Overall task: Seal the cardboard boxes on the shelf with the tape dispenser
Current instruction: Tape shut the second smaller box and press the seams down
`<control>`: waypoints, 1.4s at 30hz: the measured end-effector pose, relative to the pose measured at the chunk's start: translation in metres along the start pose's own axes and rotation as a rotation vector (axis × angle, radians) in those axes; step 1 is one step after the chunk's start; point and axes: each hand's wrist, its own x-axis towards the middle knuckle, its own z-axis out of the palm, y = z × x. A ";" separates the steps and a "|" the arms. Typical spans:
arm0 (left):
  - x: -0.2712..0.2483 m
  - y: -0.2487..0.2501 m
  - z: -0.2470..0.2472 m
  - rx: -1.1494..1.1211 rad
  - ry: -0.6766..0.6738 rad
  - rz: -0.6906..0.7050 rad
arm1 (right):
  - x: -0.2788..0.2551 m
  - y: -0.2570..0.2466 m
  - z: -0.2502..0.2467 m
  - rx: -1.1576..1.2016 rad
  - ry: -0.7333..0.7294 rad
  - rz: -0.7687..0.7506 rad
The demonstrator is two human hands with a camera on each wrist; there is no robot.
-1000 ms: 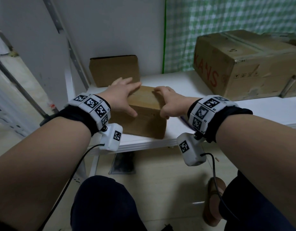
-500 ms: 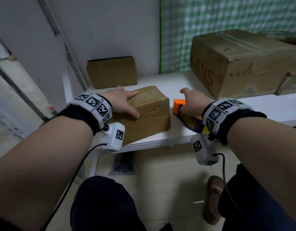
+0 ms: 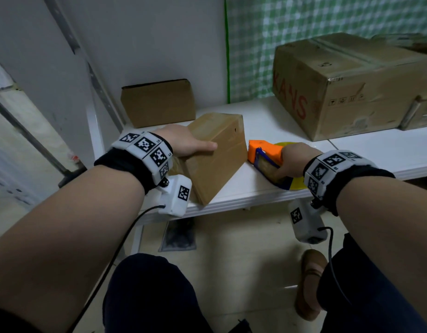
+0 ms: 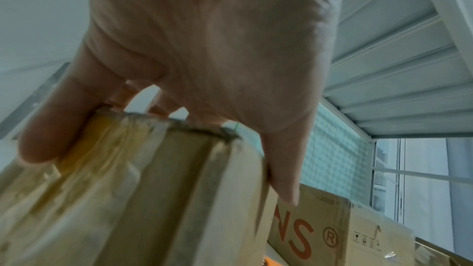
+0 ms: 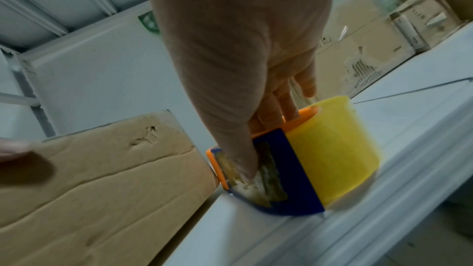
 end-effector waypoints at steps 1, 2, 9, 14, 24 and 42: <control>0.000 0.000 -0.001 -0.011 -0.012 0.000 | -0.004 -0.001 -0.001 0.010 0.007 -0.014; 0.000 -0.001 -0.001 -0.019 -0.017 -0.003 | -0.008 -0.003 -0.002 0.021 0.013 -0.030; 0.007 0.015 0.007 0.041 0.153 -0.051 | -0.001 0.001 -0.004 0.215 0.146 -0.001; 0.017 0.028 0.013 0.067 0.206 -0.065 | 0.015 0.019 -0.011 0.541 0.290 0.133; 0.006 0.041 0.007 -0.025 0.209 0.025 | 0.002 0.030 -0.031 1.387 0.501 0.253; -0.018 0.057 -0.032 -1.383 0.142 0.162 | -0.049 0.027 -0.077 1.672 0.400 -0.213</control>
